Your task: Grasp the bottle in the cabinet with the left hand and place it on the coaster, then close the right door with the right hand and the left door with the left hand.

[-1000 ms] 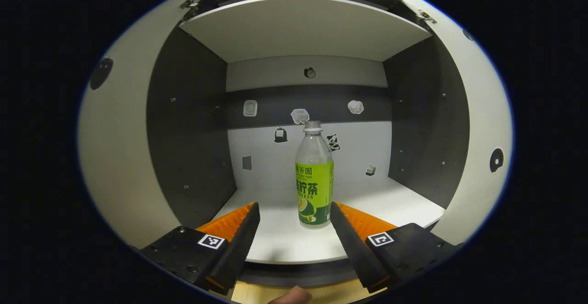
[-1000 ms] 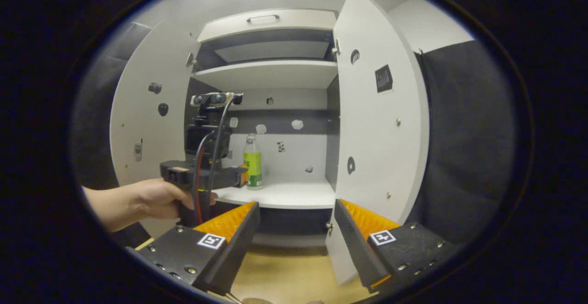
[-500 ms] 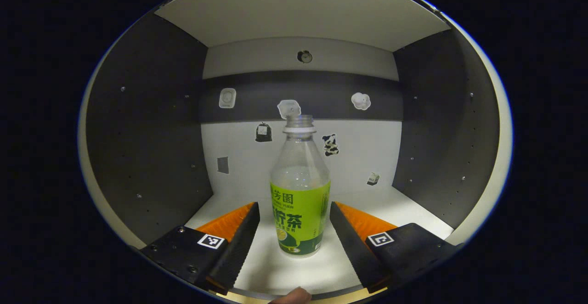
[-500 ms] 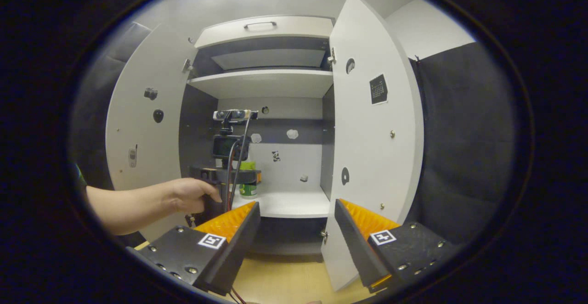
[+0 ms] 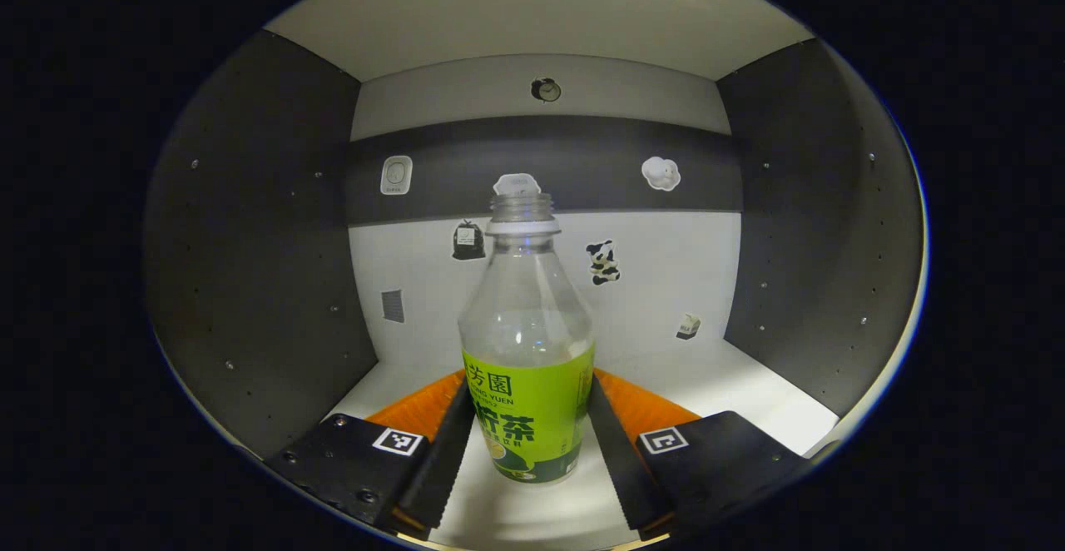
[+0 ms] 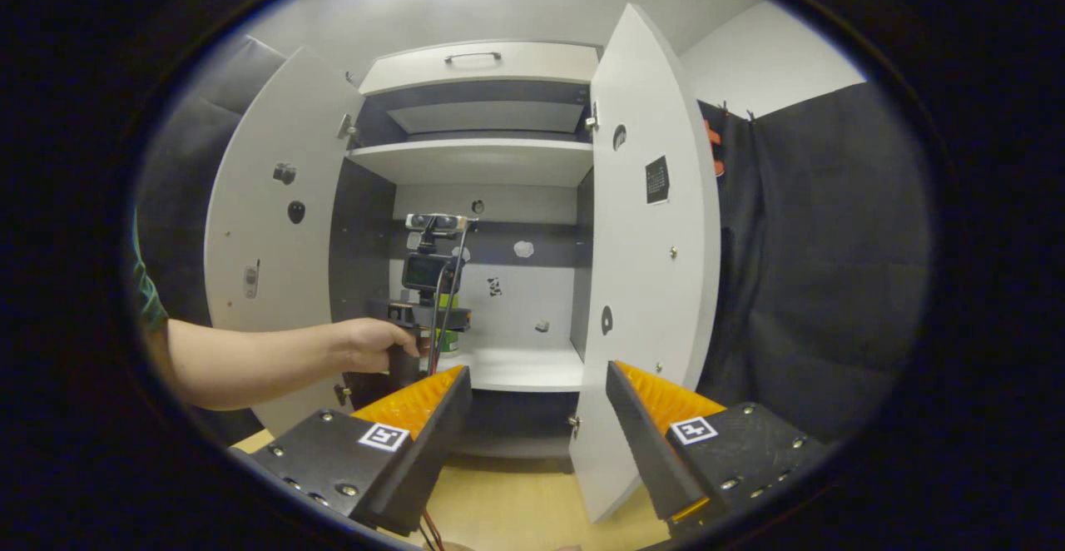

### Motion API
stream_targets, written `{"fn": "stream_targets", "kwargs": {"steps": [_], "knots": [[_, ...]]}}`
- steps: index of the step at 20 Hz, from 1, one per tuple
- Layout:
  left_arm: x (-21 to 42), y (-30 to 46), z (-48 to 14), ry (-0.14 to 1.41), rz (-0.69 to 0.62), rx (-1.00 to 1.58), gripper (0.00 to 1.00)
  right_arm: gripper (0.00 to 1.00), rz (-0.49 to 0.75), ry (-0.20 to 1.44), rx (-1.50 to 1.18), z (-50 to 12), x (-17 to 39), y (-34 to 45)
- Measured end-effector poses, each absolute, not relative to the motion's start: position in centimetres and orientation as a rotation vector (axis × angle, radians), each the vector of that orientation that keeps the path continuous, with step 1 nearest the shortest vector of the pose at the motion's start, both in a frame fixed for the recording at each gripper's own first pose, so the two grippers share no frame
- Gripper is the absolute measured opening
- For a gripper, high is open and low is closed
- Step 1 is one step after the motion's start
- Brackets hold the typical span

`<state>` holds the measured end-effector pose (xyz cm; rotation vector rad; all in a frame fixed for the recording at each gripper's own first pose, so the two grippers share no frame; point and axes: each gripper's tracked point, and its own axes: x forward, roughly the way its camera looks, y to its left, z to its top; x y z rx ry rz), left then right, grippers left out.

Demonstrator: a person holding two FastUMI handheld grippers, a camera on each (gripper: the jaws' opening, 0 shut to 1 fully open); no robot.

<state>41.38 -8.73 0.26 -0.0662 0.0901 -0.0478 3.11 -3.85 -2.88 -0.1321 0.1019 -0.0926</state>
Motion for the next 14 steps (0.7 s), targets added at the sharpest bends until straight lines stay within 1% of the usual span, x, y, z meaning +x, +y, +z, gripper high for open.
{"fn": "stream_targets", "kwargs": {"steps": [2,3,4,11,13,14], "knots": [[40.2,-8.7,0.5,0.095,-0.057,-0.102,0.80,0.98,-0.101,0.091,-0.122,-2.4,2.6,-4.3],[39.2,-8.6,0.8,0.092,-0.062,-0.112,0.82,0.98,-0.102,0.087,-0.114,-2.2,2.4,-4.5],[38.3,-8.3,1.1,0.084,-0.061,-0.108,0.80,0.98,-0.104,0.087,-0.109,-2.2,2.2,-4.7],[29.7,-6.3,1.9,0.035,-0.049,-0.073,0.79,0.98,-0.111,0.049,-0.086,-0.4,-0.1,-6.3],[27.4,-5.9,2.4,0.019,-0.046,-0.067,0.81,0.98,-0.101,0.050,-0.081,-0.4,-0.8,-6.4],[26.2,-5.6,2.8,0.006,-0.043,-0.067,0.79,0.98,-0.094,0.052,-0.081,-0.5,-1.1,-6.4]]}}
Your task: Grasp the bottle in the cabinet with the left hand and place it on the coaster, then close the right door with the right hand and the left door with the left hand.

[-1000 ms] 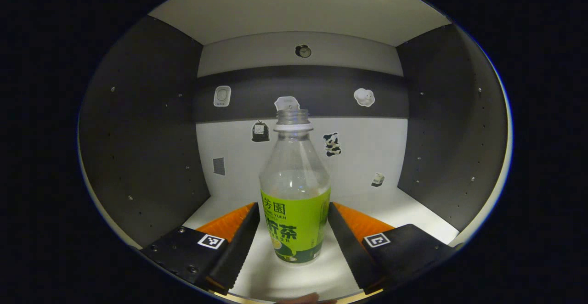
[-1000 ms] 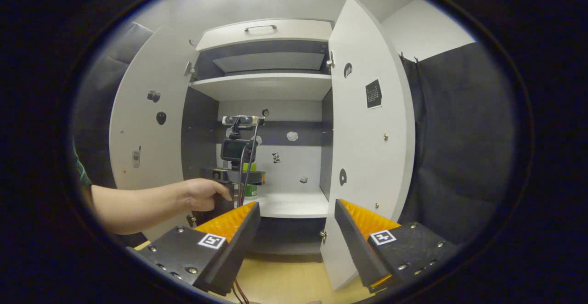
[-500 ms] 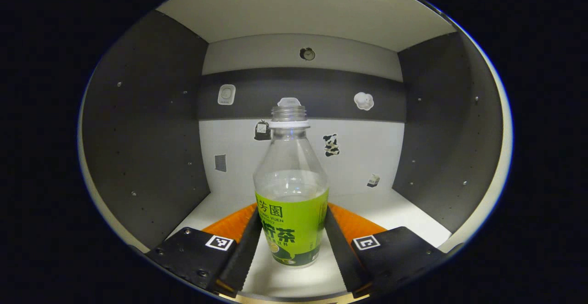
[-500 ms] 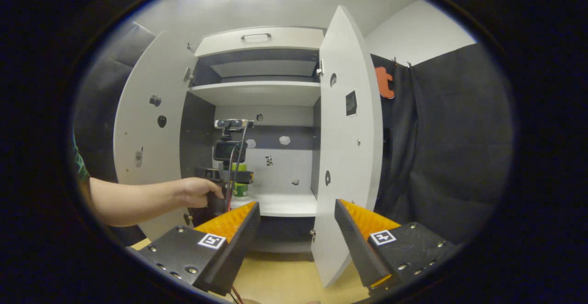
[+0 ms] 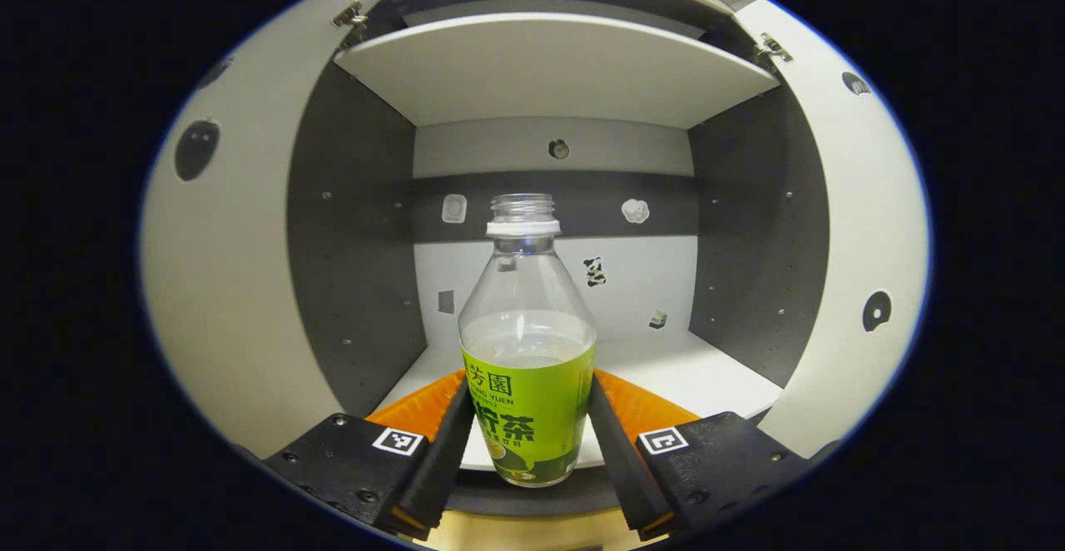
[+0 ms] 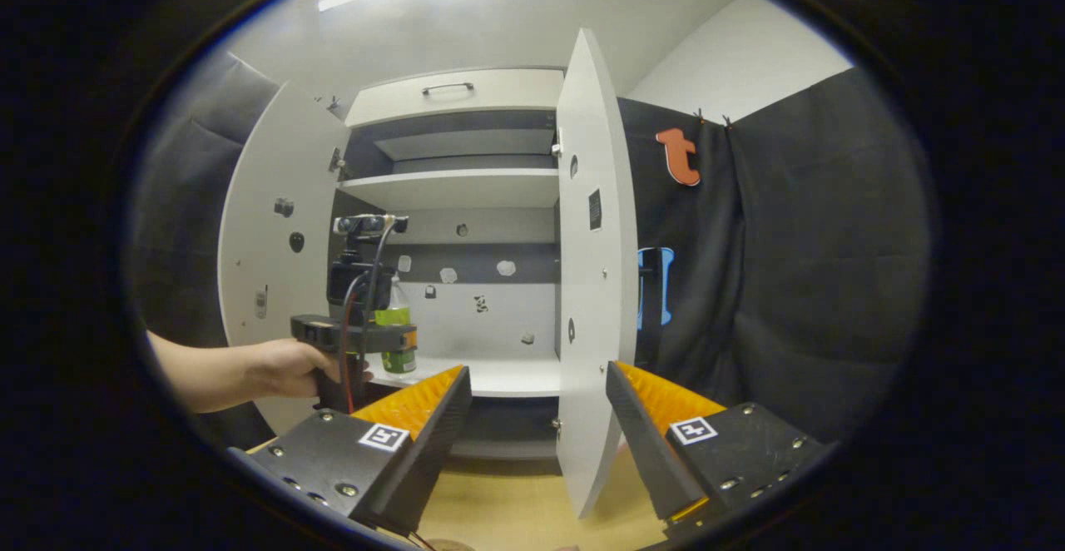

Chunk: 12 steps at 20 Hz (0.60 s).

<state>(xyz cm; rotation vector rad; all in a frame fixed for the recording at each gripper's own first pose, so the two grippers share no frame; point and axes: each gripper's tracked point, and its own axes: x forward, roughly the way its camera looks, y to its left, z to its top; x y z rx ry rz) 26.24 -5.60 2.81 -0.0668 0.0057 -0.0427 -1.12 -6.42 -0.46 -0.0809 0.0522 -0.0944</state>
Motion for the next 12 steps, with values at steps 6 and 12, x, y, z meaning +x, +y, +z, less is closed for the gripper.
{"fn": "stream_targets", "kwargs": {"steps": [6,12], "knots": [[17.8,-6.7,0.0,0.011,-0.074,-0.109,0.81,0.98,-0.082,0.034,-0.095,0.1,-2.5,-7.1],[10.5,-9.3,-9.6,0.110,-0.103,-0.149,0.80,0.98,-0.078,0.032,-0.089,0.5,-3.3,-7.8]]}}
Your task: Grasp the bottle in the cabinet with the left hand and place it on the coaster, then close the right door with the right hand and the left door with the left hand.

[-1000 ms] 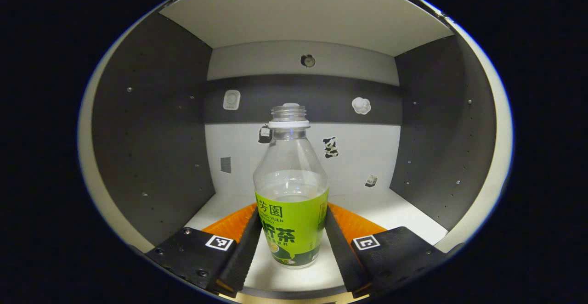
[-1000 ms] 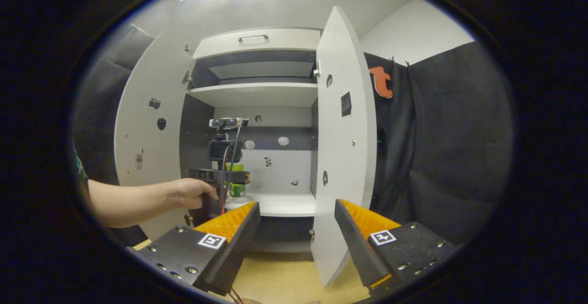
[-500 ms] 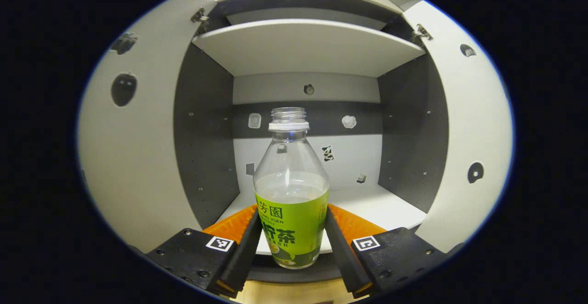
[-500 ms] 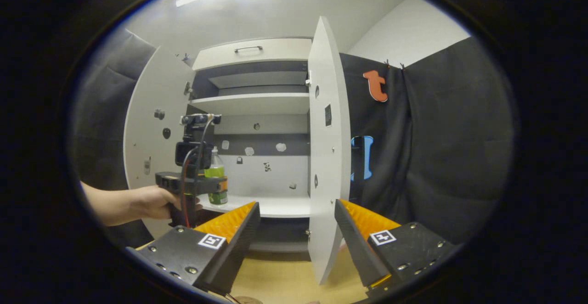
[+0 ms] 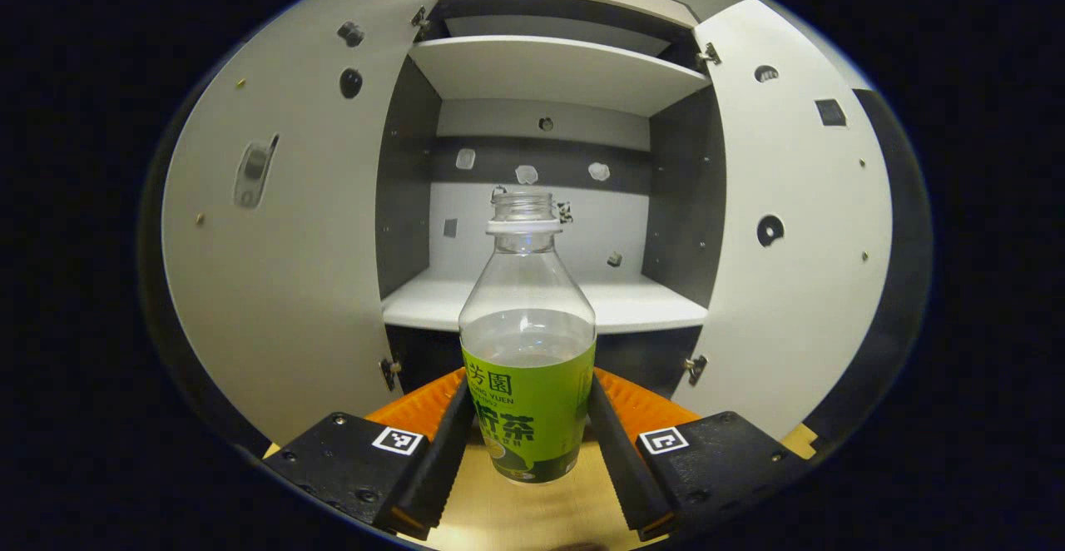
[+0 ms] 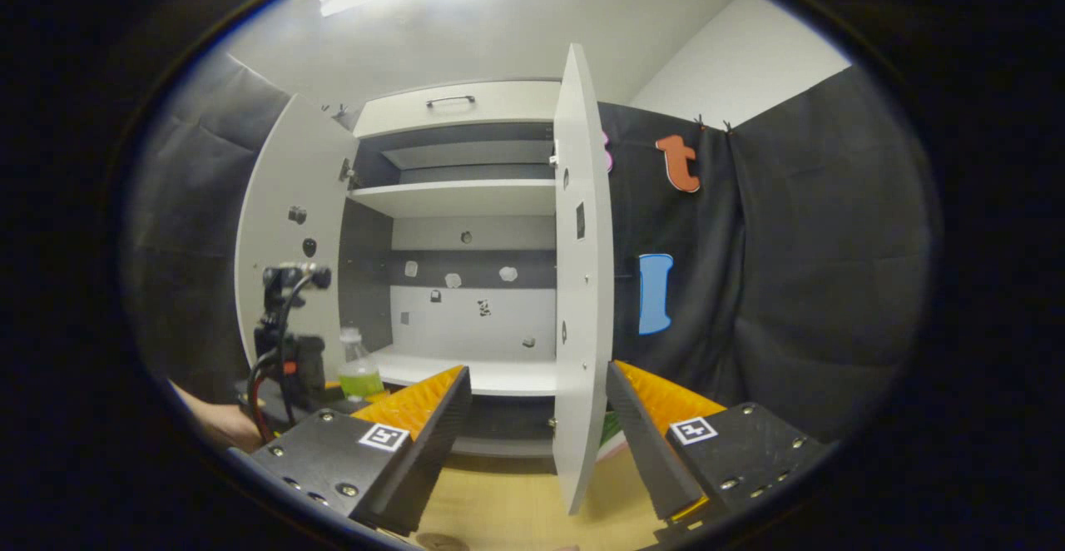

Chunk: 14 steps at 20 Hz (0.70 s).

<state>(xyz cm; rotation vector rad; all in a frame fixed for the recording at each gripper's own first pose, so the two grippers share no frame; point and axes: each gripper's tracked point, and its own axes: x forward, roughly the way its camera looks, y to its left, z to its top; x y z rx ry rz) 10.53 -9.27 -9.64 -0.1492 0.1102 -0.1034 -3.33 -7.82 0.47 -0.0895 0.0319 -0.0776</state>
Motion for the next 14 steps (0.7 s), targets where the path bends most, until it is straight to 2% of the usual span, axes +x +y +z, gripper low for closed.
{"fn": "stream_targets", "kwargs": {"steps": [6,14], "knots": [[5.0,-11.6,-19.7,0.195,-0.137,-0.104,0.80,0.98,-0.093,0.046,-0.078,1.4,-3.8,-8.9],[0.5,-15.8,-28.5,0.271,-0.240,-0.053,0.80,0.98,-0.135,0.074,-0.012,2.4,-3.5,-9.9]]}}
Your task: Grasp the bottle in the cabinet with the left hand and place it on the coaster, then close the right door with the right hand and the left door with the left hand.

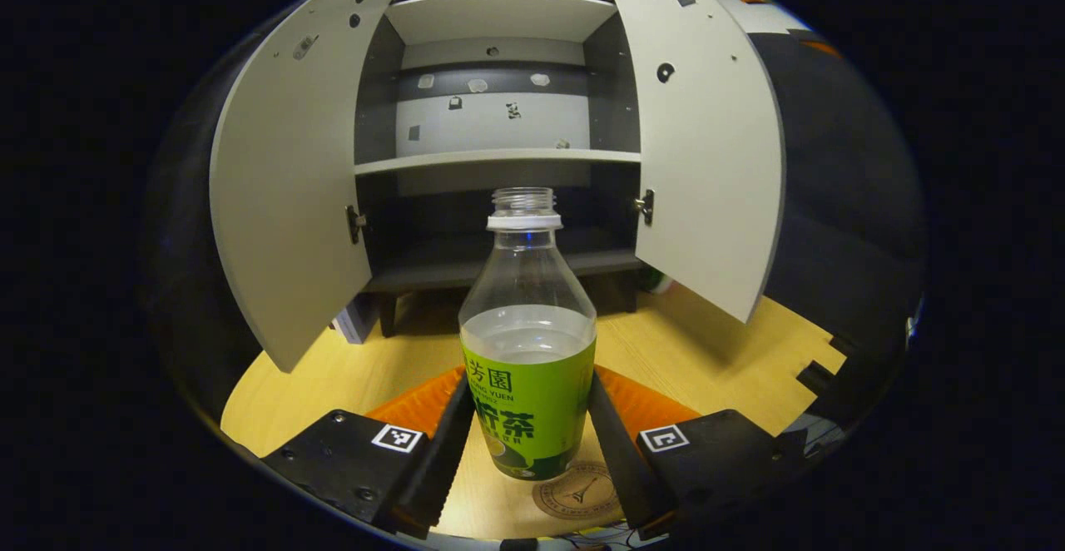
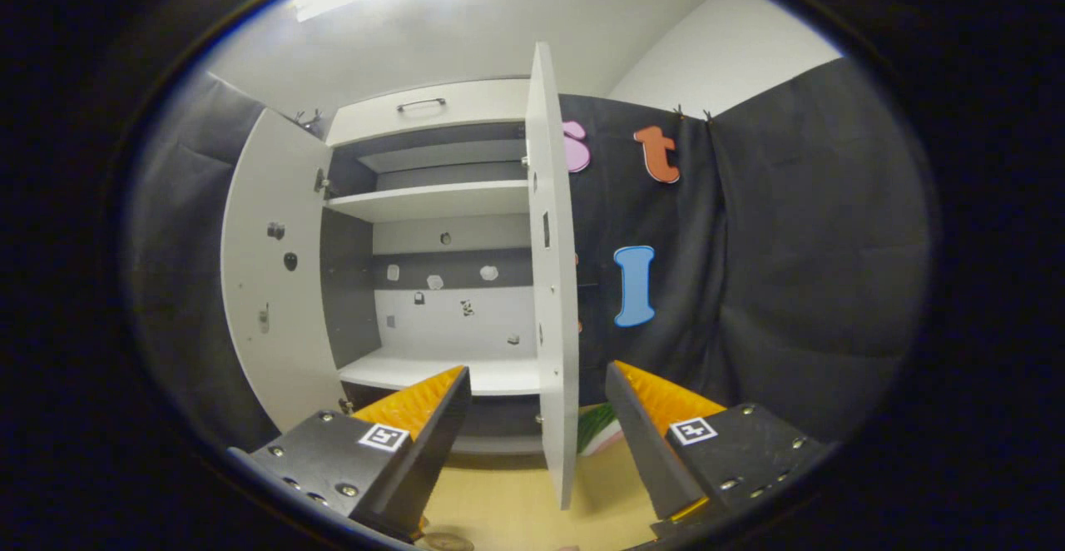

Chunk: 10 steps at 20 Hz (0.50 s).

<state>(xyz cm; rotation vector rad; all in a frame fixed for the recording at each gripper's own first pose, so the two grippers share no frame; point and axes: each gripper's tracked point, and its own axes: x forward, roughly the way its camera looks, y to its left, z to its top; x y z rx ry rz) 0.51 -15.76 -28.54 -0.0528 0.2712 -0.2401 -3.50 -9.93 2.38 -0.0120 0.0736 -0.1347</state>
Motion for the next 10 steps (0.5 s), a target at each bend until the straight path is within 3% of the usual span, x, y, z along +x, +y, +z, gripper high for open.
{"fn": "stream_targets", "kwargs": {"steps": [10], "knots": [[-2.2,-19.7,-33.5,0.268,-0.359,-0.034,0.81,0.98,-0.200,0.078,-0.027,3.2,-3.8,-12.7]]}}
